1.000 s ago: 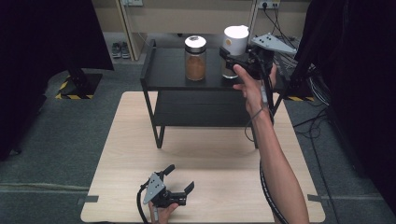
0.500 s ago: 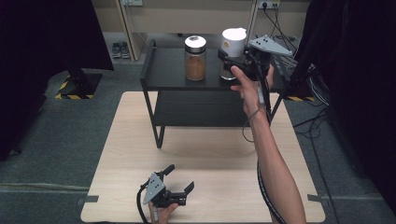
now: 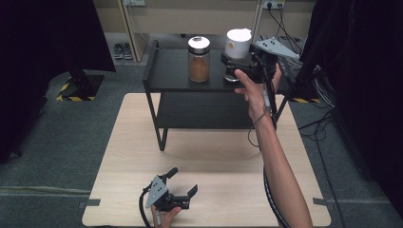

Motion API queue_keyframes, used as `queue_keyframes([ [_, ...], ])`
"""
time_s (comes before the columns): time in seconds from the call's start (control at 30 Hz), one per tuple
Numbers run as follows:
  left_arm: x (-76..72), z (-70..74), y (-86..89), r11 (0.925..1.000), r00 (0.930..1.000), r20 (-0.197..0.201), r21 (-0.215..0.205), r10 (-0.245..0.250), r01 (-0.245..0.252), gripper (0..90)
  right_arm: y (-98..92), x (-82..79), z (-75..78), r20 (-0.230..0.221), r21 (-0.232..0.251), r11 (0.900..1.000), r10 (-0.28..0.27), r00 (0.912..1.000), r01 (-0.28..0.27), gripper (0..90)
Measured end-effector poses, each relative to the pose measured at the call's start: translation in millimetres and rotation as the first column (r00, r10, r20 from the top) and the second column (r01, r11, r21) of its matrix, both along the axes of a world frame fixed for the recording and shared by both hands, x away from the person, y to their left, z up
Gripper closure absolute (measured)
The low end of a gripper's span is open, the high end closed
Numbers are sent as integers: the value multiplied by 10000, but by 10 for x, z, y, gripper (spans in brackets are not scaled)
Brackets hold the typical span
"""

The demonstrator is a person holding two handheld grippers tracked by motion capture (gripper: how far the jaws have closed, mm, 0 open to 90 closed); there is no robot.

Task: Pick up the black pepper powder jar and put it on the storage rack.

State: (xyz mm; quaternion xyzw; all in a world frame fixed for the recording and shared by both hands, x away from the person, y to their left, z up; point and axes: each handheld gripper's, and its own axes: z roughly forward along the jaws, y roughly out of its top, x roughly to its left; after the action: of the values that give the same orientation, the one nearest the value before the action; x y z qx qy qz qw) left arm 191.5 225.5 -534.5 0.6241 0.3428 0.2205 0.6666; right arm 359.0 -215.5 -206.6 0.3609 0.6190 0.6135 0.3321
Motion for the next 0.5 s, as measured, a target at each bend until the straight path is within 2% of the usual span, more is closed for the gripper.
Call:
queue_keyframes([
  [0.17, -1, 0, 0, 10000, 10000, 0, 4, 6, -6, 5, -33, -66, -11, 54, 125, 9999, 1, 10000, -2, 7],
  [0.5, -2, 1, -3, 10000, 10000, -2, 10, 8, -8, 4, -217, -304, -144, 422, 464, 9976, 499, 9979, -519, 5],
])
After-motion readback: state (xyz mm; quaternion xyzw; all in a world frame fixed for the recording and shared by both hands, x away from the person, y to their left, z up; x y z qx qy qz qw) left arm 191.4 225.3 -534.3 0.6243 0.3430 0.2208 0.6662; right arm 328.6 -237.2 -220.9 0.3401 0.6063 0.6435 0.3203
